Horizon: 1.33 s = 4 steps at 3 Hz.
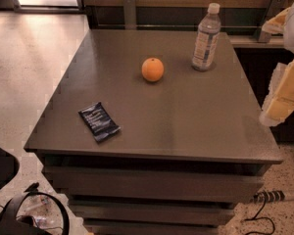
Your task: Knock blue plastic bottle over
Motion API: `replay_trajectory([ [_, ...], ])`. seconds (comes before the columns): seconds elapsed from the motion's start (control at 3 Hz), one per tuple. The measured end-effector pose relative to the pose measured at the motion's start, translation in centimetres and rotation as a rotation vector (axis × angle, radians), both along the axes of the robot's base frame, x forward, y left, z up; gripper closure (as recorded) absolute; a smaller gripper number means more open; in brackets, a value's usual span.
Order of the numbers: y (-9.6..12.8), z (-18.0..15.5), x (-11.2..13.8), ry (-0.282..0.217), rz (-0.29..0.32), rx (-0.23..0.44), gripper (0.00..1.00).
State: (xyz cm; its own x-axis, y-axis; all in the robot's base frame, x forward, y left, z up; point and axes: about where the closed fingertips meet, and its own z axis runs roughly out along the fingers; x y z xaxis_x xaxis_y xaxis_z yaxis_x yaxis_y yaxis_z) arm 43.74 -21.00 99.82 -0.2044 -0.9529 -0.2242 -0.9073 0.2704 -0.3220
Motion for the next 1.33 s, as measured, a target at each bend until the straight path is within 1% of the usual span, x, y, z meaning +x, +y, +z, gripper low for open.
replay_trajectory([
  [0.33,0.0,0.0,0.0,0.000,0.000,0.000,0.00],
  [0.67,-0.8,0.1,2.4,-0.031,-0.023,0.048,0.00],
  [1.0,-2.4,-0.1,6.0,-0.085,-0.067,0.147,0.00],
  [1.33,-3.6,-0.5,9.3,-0.142,-0.096,0.255,0.00],
])
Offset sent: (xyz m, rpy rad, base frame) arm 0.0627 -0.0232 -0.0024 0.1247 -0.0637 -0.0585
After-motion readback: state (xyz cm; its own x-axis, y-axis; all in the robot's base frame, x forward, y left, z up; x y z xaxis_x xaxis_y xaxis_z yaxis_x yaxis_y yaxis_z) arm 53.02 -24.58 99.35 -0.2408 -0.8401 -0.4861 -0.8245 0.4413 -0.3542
